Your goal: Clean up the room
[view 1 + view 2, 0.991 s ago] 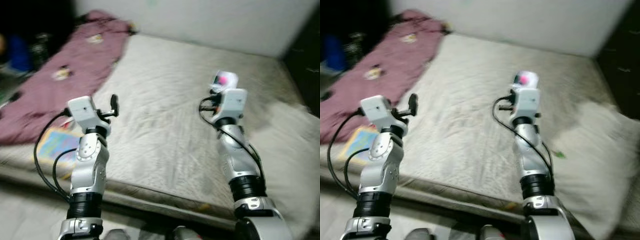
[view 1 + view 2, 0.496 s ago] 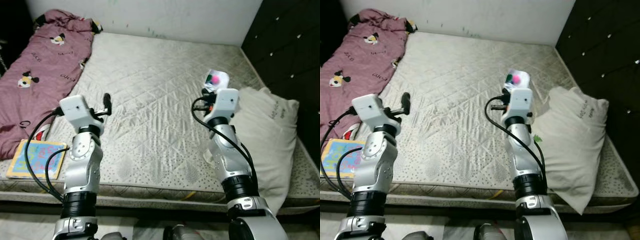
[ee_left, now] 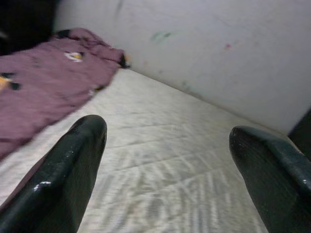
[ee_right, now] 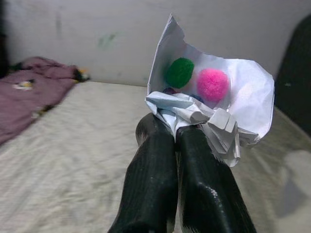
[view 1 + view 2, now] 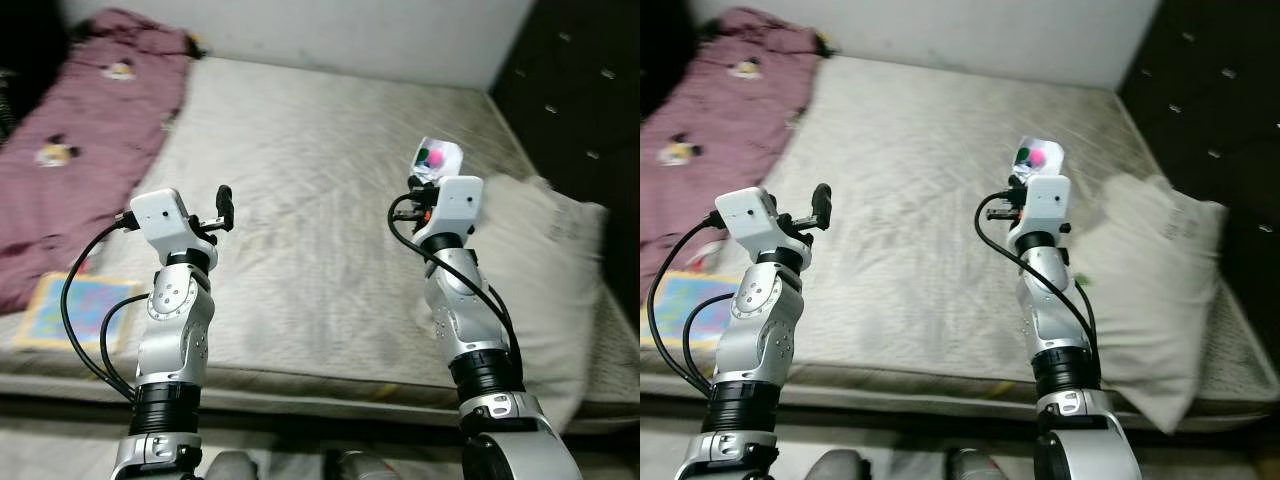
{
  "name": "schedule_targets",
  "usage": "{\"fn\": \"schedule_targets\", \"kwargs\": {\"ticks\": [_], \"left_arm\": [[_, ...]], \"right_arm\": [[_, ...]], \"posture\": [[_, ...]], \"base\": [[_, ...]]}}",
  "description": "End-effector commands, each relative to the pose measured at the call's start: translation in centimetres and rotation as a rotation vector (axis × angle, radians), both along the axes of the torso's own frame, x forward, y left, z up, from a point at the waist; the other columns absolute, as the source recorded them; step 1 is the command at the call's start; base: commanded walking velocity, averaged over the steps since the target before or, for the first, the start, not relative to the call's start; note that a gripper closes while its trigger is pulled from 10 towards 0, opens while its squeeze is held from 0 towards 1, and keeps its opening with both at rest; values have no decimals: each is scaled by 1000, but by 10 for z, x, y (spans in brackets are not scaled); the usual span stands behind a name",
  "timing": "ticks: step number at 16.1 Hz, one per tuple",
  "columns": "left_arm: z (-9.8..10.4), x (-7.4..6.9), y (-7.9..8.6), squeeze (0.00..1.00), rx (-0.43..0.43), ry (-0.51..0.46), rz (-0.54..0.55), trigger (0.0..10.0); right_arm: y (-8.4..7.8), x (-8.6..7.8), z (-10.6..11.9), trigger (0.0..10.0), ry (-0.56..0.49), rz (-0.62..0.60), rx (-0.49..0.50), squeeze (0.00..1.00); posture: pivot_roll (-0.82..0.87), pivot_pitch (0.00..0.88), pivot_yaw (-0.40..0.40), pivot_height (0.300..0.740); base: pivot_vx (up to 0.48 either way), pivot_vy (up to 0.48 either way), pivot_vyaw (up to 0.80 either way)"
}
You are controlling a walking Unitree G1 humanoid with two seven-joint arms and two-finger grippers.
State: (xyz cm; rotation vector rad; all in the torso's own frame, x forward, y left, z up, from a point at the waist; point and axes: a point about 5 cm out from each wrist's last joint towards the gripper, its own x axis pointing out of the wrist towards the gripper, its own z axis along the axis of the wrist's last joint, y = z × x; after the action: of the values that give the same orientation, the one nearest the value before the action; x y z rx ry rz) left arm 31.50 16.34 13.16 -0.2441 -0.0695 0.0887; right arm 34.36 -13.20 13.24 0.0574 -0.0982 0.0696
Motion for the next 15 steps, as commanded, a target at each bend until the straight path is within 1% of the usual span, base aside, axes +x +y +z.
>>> {"fn": "schedule_targets", "kwargs": {"ticks": [1,8,9,12,15], "left_arm": [[1,0,1,0,4,-7,4,10000],[2,0,-1,0,4,-23,3,10000],[2,0,-1,0,16,-25,5,10000],[5,-1,-4,0,1,-47,-30,10000],[6,-2,-3,0,-11,-64,-41,10000]], "right_arm": [[3,1,2,10000,1,20,-6,0],[5,1,-2,10000,30,52,-11,0],[5,2,-3,10000,31,55,-12,0],[5,2,-2,10000,36,58,-9,0],[5,3,-2,10000,39,58,-6,0]], "posture": [[39,0,-59,740],[36,0,-66,740],[36,0,-66,740],[35,0,-67,740],[35,0,-67,740]], "base": [[0,480,0],[0,480,0],[0,0,0],[0,0,0],[0,0,0]]}}
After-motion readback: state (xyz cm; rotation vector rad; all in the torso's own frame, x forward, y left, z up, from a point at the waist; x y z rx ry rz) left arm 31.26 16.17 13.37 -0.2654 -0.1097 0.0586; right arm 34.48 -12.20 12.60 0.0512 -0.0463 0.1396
